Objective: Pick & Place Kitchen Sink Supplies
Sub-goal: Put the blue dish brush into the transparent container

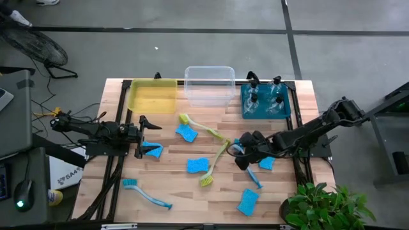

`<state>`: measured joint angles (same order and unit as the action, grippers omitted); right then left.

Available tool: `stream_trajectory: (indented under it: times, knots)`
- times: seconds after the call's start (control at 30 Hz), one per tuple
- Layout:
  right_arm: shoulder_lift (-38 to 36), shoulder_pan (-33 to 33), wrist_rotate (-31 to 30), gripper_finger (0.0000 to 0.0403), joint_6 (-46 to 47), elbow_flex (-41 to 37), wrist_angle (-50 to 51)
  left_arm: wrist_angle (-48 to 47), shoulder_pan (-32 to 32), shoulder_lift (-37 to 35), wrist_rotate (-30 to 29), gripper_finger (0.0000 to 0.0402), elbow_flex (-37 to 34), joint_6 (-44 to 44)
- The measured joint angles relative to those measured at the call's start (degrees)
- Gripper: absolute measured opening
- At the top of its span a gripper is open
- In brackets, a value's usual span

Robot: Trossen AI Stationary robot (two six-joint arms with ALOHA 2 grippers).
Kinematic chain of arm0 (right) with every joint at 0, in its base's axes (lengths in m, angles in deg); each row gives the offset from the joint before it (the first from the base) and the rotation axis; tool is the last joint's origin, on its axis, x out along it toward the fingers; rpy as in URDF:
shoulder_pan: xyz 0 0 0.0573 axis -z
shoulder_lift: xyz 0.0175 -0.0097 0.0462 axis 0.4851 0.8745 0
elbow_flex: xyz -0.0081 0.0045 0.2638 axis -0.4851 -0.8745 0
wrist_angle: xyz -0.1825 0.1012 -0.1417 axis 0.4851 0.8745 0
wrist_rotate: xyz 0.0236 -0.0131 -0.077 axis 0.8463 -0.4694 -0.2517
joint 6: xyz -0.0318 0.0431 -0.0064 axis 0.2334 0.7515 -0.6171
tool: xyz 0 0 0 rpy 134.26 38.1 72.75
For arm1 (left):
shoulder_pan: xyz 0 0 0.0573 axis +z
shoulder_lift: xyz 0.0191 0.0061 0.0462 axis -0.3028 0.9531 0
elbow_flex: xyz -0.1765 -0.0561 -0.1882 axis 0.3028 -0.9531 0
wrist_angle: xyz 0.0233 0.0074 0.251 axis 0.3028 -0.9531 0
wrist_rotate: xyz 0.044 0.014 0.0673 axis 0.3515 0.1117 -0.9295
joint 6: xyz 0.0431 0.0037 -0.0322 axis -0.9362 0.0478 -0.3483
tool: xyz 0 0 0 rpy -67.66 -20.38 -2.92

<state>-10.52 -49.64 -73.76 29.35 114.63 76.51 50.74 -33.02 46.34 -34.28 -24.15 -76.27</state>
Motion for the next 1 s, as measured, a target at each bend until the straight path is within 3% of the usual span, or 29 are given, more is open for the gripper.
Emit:
stream_trajectory:
  times: [0.37, 0.53, 0.63, 0.77, 1.0]
  knots:
    - [0.0, 0.0, 4.11, 0.0257, 4.56, 0.06, 3.08, -0.04, 0.0, 0.0, 0.02, 0.0382, 0.01, 0.0]
    - [1.07, 0.37, 5.52, 0.0257, 7.53, 4.56, 12.15, -0.07, 0.0, 0.0, 0.04, 0.0382, 0.02, 0.0]
    - [3.18, 0.63, 3.8, 0.0257, 7.78, 9.84, 20.01, -0.07, 0.0, -0.01, 0.07, 0.0382, 0.02, 0.0]
    - [7.76, 1.55, 5.9, 0.0257, 9.54, 15.68, 28.28, -0.07, 0.0, -0.02, 0.07, 0.0382, 0.02, 0.0]
    - [15.94, 2.54, 12.96, 0.0257, 13.51, 18.89, 30.86, -0.07, 0.0, -0.02, 0.07, 0.0382, 0.02, 0.01]
